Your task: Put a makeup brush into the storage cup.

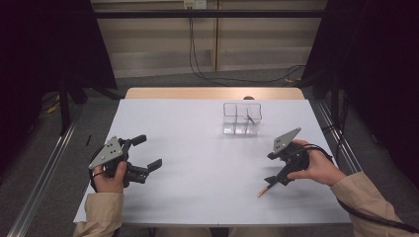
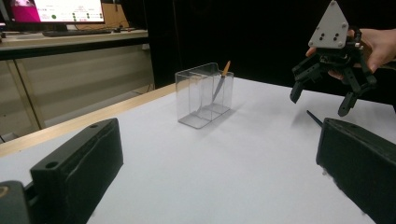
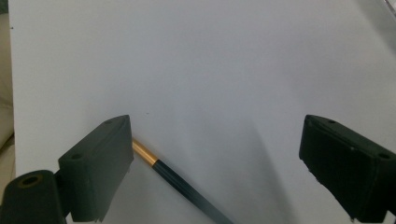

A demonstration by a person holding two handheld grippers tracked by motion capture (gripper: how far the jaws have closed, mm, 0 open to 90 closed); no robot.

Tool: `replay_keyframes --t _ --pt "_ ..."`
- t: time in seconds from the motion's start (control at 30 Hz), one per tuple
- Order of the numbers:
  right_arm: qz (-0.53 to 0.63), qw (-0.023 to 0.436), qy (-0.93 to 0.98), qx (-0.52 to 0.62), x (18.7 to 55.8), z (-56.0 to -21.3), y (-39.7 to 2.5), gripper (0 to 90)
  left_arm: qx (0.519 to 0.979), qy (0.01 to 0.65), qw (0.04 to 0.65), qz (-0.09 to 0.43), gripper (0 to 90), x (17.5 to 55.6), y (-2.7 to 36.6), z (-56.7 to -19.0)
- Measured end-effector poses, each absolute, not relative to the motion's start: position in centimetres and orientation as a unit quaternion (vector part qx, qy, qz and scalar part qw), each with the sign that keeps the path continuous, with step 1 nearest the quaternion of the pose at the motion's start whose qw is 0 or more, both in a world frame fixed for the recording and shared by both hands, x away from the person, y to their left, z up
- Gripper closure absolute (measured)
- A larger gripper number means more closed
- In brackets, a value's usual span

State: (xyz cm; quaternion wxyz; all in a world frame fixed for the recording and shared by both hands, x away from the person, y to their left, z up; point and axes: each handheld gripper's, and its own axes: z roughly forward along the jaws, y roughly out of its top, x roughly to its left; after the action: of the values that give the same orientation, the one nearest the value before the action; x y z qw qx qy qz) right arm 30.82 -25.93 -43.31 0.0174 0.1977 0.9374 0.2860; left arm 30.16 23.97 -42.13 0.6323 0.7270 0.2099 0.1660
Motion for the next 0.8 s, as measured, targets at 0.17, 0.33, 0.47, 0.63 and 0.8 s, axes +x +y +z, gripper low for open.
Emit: replay_keyframes --t 0.17,0.33,0.47,0.63,0.8 --pt "0.277 0.016 0.943 0.186 30.80 -43.41 -25.77 9.9 0.727 0.210 0.632 0.167 0.4 30.17 23.99 -42.12" --pt "0.267 0.014 0.946 0.181 30.73 -43.45 -25.67 10.6 0.728 0.209 0.631 0.168 0.4 30.15 23.97 -42.11" --pt "0.258 0.016 0.951 0.171 30.67 -43.52 -25.58 11.6 0.727 0.210 0.631 0.169 0.4 30.15 24.00 -42.09" --pt "0.249 0.015 0.955 0.161 30.49 -43.62 -25.44 13.0 0.727 0.211 0.631 0.168 0.4 30.15 23.99 -42.12" --pt "0.240 0.017 0.958 0.153 30.41 -43.81 -25.42 14.0 0.728 0.209 0.631 0.170 0.4 30.14 24.05 -42.05"
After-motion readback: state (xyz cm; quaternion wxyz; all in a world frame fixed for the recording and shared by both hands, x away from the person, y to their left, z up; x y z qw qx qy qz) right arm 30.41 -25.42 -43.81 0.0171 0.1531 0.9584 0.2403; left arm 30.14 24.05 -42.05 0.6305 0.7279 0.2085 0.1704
